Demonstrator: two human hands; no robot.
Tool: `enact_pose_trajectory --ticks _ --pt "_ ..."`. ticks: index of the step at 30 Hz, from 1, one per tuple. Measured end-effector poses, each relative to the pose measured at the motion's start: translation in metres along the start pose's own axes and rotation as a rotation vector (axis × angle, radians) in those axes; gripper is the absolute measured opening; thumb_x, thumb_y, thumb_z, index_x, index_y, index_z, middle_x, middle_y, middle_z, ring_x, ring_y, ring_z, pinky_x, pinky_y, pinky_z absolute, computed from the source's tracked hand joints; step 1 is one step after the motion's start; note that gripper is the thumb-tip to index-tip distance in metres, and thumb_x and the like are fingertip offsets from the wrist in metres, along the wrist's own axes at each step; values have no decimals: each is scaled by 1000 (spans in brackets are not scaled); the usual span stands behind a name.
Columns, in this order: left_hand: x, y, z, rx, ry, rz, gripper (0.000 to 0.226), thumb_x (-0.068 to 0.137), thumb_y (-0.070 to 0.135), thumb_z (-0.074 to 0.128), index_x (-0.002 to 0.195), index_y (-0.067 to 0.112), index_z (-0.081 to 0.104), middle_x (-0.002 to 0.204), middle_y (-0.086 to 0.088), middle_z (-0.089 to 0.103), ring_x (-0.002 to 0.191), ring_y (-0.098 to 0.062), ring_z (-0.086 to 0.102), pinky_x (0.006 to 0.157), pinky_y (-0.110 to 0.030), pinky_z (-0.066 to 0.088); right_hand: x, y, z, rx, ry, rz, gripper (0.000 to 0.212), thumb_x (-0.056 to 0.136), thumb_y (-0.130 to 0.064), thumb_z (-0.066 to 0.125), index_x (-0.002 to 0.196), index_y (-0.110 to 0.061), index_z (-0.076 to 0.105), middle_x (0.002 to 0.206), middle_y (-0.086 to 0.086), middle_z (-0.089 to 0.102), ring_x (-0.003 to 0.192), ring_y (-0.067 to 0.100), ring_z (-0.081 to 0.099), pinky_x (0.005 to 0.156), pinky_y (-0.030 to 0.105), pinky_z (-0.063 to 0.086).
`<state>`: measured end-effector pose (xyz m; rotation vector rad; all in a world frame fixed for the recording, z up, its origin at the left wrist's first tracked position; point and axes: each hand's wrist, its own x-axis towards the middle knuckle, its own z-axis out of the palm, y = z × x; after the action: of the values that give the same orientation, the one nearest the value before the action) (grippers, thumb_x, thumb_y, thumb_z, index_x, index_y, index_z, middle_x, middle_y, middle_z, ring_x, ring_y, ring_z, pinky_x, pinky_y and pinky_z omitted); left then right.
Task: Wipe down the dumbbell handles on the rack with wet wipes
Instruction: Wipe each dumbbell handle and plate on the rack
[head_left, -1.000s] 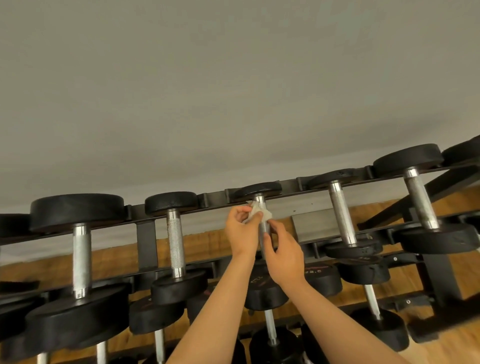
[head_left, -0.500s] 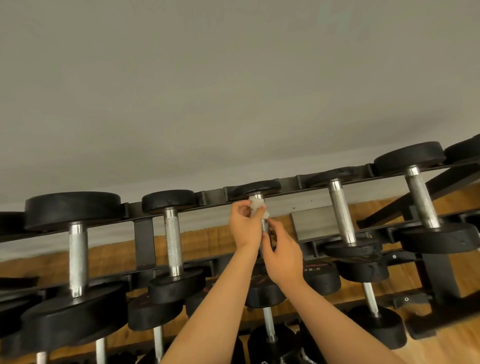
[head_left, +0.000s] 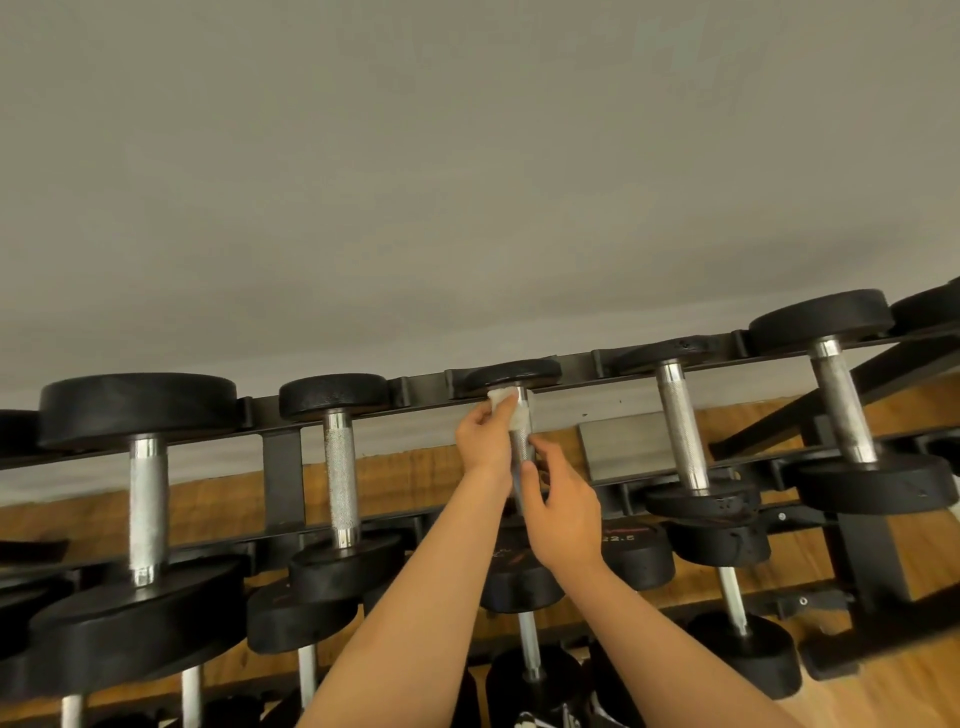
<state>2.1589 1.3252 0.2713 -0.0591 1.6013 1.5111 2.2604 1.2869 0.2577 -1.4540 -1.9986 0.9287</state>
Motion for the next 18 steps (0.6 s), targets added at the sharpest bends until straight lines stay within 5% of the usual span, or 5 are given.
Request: enact_pose_trajectory --ticks 5,10,16,18 --pt "-8 -8 -7 35 -15 116 28 85 7 73 104 20 57 110 -7 65 97 -20 66 72 -26 56 1 0 0 -6 -1 6 36 100 -36 45 132 -21 52 100 -12 64 87 5 62 74 28 54" --pt "-13 -15 -7 102 -12 275 19 86 4 70 92 19 60 102 -3 68 98 -21 67 80 -33 58 1 0 0 -13 1 2 34 100 -34 47 131 -21 53 102 -10 65 87 3 60 74 26 52" --pt "-12 -11 -5 83 -26 271 1 91 15 67 91 16 68 97 -1 70 94 -16 67 74 -24 55 1 1 0 -13 -4 1 31 100 -34 47 127 -21 54 99 -8 67 85 8 64 73 30 56" --pt "-10 -10 -1 95 12 263 14 86 13 74 95 12 64 101 -4 70 97 -20 68 75 -24 57 1 2 1 -4 -2 4 32 100 -35 46 128 -22 53 97 -8 67 84 8 65 71 32 56"
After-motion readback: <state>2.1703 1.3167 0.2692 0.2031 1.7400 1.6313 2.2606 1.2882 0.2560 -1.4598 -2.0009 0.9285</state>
